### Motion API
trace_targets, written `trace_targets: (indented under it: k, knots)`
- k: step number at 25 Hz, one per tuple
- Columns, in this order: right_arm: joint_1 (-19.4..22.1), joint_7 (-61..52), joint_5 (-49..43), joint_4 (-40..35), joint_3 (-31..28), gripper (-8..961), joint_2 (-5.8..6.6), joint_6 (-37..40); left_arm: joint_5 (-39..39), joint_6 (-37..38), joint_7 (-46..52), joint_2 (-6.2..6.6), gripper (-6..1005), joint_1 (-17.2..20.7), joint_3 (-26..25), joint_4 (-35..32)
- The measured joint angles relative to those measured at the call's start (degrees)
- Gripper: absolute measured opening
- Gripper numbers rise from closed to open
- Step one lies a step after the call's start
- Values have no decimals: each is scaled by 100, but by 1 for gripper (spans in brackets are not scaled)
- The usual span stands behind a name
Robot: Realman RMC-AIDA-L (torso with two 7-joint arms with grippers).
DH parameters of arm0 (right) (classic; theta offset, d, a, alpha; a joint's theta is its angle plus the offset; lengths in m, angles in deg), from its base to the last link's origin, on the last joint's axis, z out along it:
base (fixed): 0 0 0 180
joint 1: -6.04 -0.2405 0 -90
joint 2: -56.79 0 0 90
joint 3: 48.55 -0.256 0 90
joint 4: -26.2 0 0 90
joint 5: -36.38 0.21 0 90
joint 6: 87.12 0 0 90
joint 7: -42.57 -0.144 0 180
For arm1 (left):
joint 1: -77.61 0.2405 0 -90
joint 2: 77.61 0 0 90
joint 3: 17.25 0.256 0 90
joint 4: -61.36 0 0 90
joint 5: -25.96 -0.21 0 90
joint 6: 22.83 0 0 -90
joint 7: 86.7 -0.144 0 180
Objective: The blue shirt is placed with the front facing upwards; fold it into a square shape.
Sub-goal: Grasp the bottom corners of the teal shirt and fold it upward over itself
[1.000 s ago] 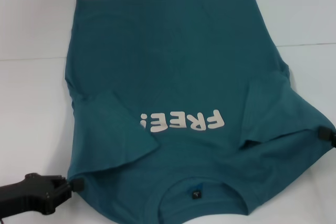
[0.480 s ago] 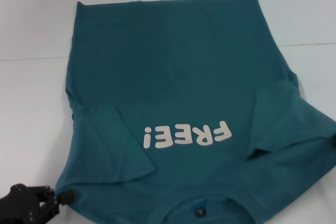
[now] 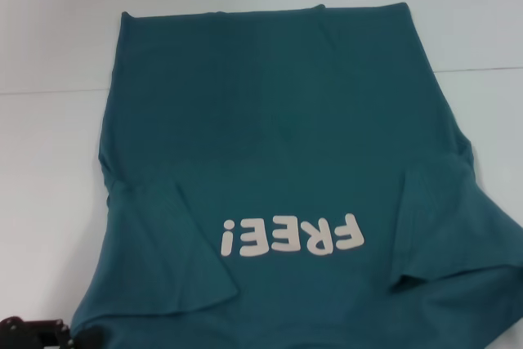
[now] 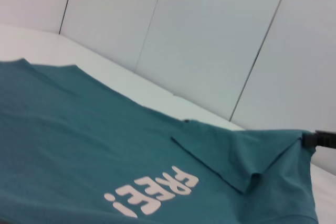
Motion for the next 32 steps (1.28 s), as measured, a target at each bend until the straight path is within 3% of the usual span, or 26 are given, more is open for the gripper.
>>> trace_targets:
  k: [9,32]
  knots:
    - [128,515,-34,386,-228,34,92,351,-17,169,-180,-10,37,107,-157,118]
    - [141,792,-86,589,-184,35,143,751,-12,605,-585,-23,37,154,-175,207]
